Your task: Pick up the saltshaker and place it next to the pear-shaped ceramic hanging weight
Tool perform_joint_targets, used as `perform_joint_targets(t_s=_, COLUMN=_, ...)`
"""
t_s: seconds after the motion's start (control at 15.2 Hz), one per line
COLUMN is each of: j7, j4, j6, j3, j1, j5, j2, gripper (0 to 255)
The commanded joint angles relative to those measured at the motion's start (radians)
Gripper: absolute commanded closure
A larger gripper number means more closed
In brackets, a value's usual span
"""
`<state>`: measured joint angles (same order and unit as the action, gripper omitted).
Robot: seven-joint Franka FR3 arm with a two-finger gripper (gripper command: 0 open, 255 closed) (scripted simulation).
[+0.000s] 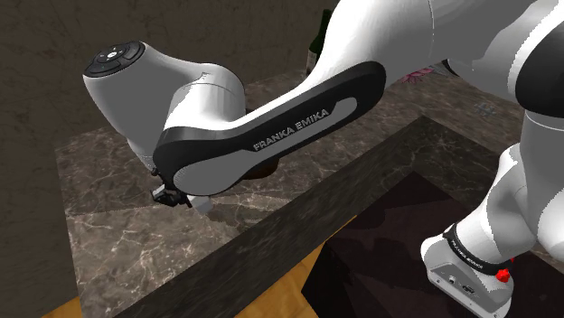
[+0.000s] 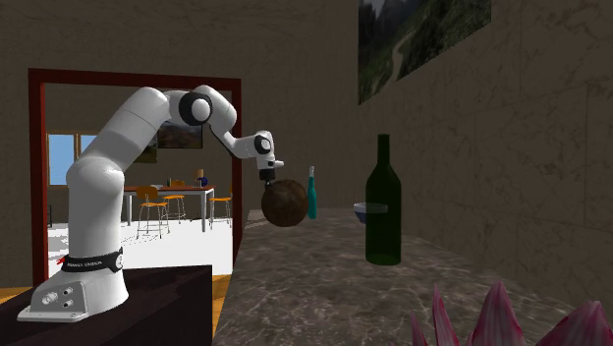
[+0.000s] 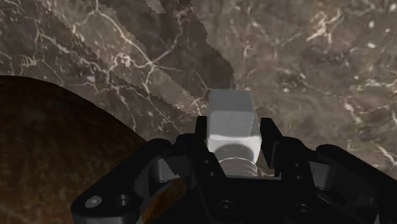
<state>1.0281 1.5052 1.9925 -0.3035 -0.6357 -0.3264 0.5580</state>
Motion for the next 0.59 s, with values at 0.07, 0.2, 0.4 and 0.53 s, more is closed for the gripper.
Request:
perform_joint_targets(t_s=0.07, j7=0.000, j4=0.000, j6=0.000, j3=0.000, j1=0.000, j5=0.000, j2=0.000, gripper=255)
perform_joint_targets(t_s=0.2, j7=0.000, j4=0.000, j6=0.000, j3=0.000, j1=0.000, j5=0.000, j2=0.000, gripper=0)
perform_joint_targets(t_s=0.4, j7=0.000, j4=0.000, j6=0.000, j3=0.000, j1=0.000, j5=0.000, j2=0.000, gripper=0)
perform_joint_targets(t_s=0.53, j7=-0.004, j4=-0.017, j6=-0.027, j3=-0.003, j1=-0.002, j5=0.005, j2=-0.010, gripper=0)
